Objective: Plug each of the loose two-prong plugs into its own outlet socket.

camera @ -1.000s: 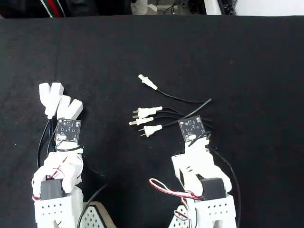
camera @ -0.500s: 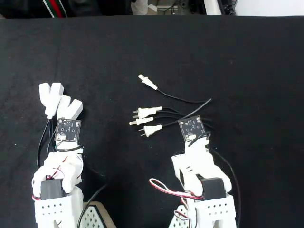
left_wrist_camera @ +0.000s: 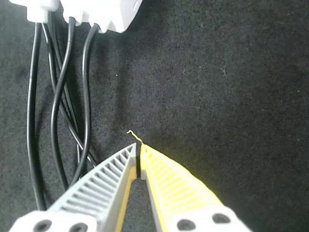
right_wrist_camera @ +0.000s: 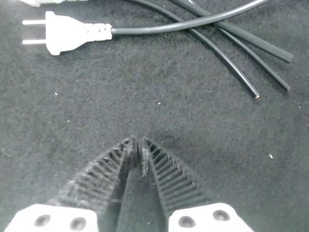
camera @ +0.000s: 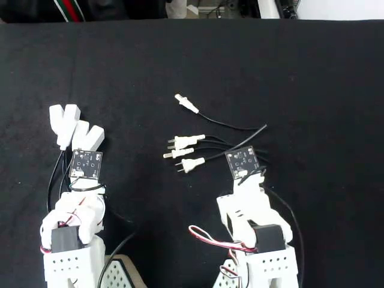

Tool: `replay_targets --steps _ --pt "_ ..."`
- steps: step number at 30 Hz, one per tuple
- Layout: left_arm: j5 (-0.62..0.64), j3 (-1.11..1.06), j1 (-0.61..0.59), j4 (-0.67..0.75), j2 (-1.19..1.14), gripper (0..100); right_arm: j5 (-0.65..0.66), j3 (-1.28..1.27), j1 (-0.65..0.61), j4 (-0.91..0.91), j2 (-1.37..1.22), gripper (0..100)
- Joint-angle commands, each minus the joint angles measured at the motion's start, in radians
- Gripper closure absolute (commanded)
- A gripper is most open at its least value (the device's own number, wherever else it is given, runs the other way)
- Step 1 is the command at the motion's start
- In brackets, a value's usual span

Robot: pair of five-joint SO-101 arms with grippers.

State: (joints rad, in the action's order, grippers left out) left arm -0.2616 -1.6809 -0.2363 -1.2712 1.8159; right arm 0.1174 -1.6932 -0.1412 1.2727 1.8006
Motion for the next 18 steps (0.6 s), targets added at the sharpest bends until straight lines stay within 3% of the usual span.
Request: replay_targets --steps 1,18 --pt "-0.005 -0.018 -0.010 -0.003 0.002 97 -0.006 0.010 -0.005 0.005 0.059 98.7" --pt "-0.002 -0.018 -0.004 -0.003 0.002 97 -0.006 0.010 -0.005 0.005 0.059 98.7"
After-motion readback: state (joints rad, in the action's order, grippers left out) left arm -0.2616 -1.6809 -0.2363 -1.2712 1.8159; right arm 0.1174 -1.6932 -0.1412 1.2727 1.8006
